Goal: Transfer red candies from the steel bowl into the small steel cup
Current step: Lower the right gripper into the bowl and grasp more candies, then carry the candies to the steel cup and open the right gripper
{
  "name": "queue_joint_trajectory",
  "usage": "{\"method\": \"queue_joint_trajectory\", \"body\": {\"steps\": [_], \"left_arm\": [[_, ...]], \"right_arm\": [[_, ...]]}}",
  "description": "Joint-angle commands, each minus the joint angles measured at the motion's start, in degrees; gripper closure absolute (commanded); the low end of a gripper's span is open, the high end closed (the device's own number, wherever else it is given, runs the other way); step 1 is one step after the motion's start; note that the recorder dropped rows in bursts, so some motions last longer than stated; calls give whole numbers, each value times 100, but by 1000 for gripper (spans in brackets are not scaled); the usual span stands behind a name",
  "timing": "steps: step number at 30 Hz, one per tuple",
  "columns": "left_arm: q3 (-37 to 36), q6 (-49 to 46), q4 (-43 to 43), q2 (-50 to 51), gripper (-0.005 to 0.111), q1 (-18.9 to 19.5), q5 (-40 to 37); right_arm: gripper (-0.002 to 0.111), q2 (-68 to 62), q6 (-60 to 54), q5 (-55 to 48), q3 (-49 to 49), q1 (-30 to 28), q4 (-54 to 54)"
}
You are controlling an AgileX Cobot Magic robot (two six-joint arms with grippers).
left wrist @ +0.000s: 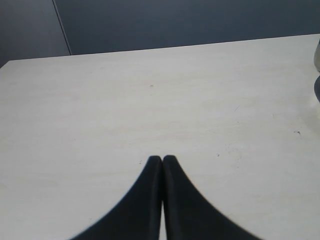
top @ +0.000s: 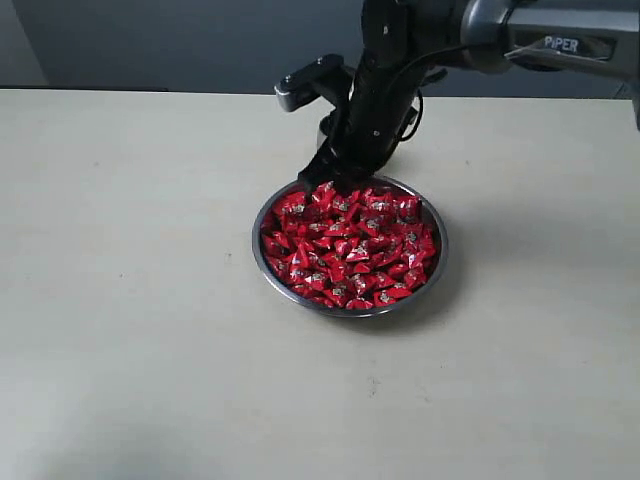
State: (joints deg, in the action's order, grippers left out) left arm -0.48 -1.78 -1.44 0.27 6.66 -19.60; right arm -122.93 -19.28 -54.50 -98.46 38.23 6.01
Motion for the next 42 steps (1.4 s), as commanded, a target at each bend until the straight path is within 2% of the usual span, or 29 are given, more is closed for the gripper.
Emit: {"method": "queue_joint_trajectory", "body": {"steps": [1,14,19,28,32,36,38,42], "left_arm": [[48,9,-11,-27,106,-46,31],[48,9,-11,-27,106,-46,31],[48,9,-11,-27,106,-46,31],[48,9,-11,-27,106,-46,31],[48,9,-11,-27,106,-46,31],[48,9,-11,-27,106,-46,31],[48,9,-11,-27,106,-46,31],[48,9,-11,-27,106,-46,31]], "right_arm": [[108,283,153,103,27,-11,-123],[108,235,1525,2184,27,-355,-486],[108,-179,1537,2201,-262,-626,-380],[108,-917,1537,2190,-860,-687,-192],[96,-985,1525,2078,-982,-687,-159],[74,-937,1505,1995,-995,-687,-213],[72,-873,1505,1974,-995,-687,-235],[76,-637,1505,1744,-995,-687,-249]]}}
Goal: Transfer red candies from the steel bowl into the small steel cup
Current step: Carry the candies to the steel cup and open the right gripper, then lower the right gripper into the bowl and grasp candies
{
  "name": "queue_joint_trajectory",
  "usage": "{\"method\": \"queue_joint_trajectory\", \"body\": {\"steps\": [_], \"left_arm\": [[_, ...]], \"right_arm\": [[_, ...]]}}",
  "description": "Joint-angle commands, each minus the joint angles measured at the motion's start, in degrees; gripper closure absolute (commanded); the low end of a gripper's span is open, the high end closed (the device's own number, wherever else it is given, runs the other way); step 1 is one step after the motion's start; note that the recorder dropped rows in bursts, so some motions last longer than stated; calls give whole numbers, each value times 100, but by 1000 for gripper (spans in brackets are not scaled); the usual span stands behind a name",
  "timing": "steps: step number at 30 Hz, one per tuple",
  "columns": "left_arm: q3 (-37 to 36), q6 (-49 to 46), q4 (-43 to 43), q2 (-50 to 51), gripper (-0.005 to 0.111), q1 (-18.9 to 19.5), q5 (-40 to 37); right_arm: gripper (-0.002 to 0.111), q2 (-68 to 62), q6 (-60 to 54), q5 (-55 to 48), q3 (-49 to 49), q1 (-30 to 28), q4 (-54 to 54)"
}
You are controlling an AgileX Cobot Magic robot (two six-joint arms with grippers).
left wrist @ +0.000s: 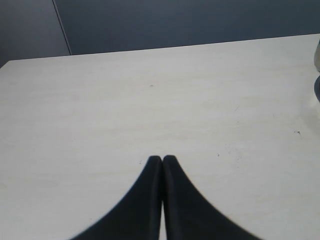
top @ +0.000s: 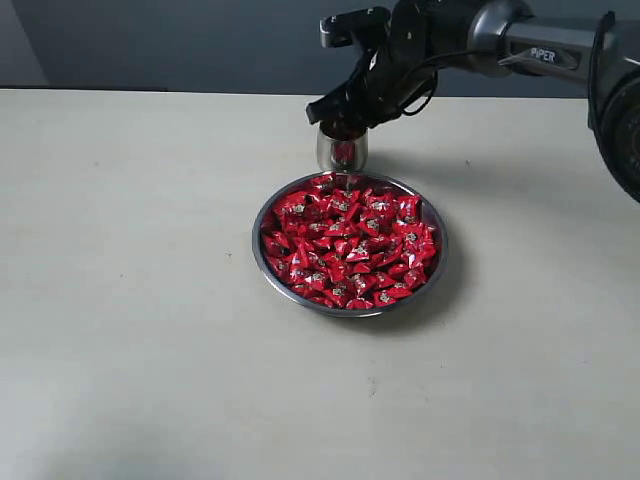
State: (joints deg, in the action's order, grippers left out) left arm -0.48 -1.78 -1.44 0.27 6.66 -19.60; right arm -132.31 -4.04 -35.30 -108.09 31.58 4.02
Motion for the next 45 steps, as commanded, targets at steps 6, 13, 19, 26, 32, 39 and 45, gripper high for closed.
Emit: {"method": "queue_joint_trajectory", "body": {"steps": [6,13,19,26,32,39,45], "left_arm": [[48,9,-11,-27,106,-46,31],[48,9,-11,-27,106,-46,31],[48,9,-11,-27,106,-46,31],[48,9,-11,-27,106,-46,31],[48,9,-11,-27,106,-46,31],[48,9,-11,-27,106,-46,31],[48,9,-11,-27,106,-46,31]], "right_arm": [[76,646,-20,-922,-20,-11,-50],[75,751,-281,-1713,-20,247,18],[75,751,-925,-2292,1,686,36],[75,678,-1100,-2181,396,813,-98],[75,430,-1166,-1918,512,787,-111],[75,169,-1187,-1623,512,787,-402],[75,9,-1187,-1529,512,787,-504]]}}
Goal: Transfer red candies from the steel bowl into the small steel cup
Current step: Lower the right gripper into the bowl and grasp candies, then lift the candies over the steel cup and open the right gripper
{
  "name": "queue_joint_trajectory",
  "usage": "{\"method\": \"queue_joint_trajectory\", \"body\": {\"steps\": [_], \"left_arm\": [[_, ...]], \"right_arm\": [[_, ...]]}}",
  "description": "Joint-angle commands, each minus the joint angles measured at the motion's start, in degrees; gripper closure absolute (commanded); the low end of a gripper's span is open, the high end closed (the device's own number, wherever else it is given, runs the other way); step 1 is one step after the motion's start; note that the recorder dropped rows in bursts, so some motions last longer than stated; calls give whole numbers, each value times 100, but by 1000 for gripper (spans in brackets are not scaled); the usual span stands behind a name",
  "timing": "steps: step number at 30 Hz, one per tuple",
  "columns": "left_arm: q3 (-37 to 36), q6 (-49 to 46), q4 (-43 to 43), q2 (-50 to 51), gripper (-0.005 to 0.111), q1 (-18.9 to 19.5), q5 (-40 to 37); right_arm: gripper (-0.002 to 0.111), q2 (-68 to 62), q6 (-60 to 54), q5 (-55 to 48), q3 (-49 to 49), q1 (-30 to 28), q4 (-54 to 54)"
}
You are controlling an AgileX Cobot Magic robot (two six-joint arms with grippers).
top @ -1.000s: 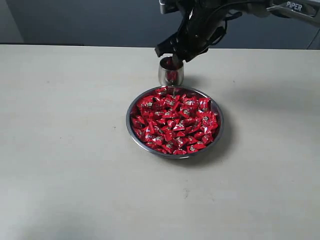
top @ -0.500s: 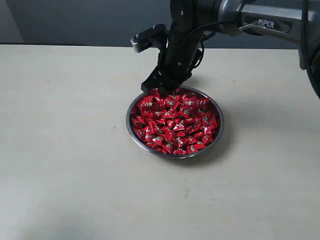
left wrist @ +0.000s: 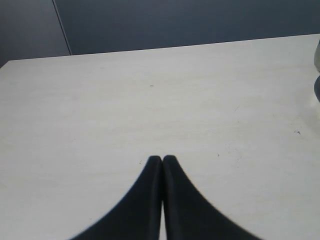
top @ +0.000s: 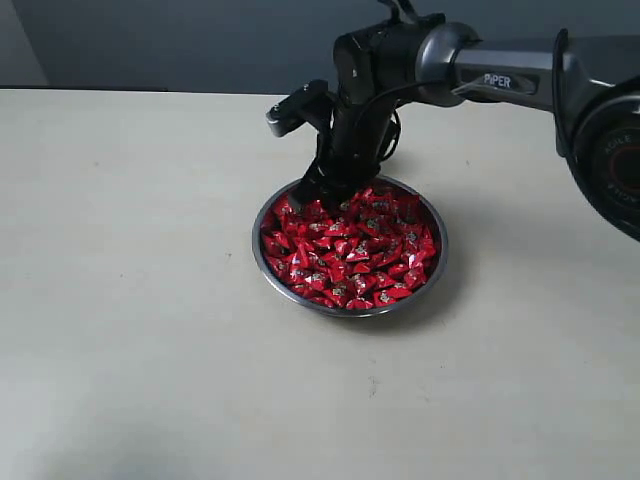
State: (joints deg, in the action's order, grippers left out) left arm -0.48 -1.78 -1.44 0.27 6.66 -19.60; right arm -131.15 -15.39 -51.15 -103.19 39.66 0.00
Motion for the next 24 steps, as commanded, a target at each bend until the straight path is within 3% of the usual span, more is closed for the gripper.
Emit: {"method": "queue_joint_trajectory", "body": {"steps": [1,3,5,6,18,24], "left_arm": [[48,9,-11,-27,106,-46,31],[48,9,-11,-27,106,-46,31],[48,9,-11,-27,106,-46,31],[48,9,-11,-27,106,-46,31],[48,9,-11,-27,106,-46,31],[48,9,-11,-27,106,-46,31]], "right_arm": [[75,-158,-52,56,22,-21,-115],[83,-170,-22,56,22,-21,-152],[105,-103,107,45,11,-21,-278],[109,-42,210,45,11,-21,-351],[108,834,524,28,11,-21,-442],[108,967,661,650,11,-32,-606]]}}
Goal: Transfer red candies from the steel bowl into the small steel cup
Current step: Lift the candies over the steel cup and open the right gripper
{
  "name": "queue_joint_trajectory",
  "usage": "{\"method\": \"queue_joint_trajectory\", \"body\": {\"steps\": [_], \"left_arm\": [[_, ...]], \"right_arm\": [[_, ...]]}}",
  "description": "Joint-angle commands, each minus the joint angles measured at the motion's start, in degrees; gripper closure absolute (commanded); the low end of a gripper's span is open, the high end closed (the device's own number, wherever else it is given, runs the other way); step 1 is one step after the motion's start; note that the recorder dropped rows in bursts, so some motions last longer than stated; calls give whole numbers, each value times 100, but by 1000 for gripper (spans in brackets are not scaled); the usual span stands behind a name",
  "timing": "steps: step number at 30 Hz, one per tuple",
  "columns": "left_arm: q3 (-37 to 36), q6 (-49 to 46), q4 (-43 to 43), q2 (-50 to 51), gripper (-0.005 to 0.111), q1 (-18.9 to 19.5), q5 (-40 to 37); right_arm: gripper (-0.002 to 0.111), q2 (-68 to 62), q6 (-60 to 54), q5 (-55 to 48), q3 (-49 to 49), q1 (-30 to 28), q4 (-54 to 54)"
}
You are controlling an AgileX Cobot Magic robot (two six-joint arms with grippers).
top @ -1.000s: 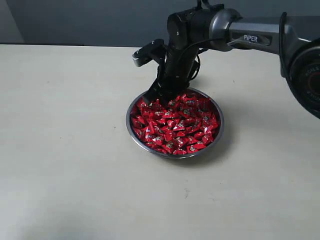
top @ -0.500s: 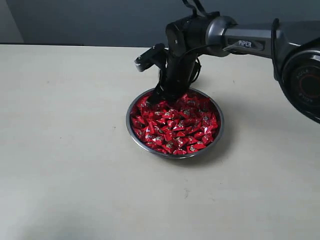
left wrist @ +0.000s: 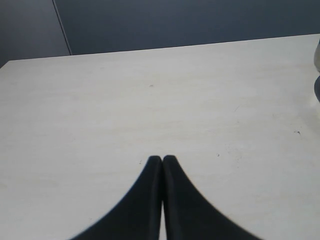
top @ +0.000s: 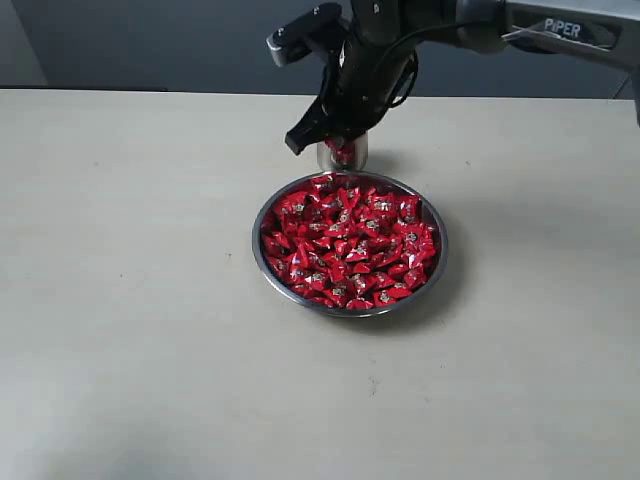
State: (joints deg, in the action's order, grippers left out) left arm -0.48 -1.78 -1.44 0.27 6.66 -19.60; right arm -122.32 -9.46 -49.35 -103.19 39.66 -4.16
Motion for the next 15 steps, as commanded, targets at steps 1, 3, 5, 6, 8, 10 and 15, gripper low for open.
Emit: {"method": "queue_joint_trajectory", "body": {"steps": [1,3,5,6,8,10,15], "left_arm": [[48,9,-11,-27,106,-46,31],[48,9,-11,-27,106,-46,31],[48,9,-11,-27,106,-46,31],[48,9,-11,-27,106,-46,31],[48,9,-11,-27,106,-46,31],[48,9,-11,-27,106,-46,31],[48,9,-11,-27,106,-46,31]], "right_arm": [[108,74,68,646,11,-32,-189],[108,43,185,1031,11,-32,-204],[108,-17,360,1416,11,-111,-236],[108,-63,464,1566,11,-168,-236],[108,-170,568,1816,11,-318,-160],[108,-289,568,1976,11,-450,33],[108,-529,542,2177,11,-660,616]]}}
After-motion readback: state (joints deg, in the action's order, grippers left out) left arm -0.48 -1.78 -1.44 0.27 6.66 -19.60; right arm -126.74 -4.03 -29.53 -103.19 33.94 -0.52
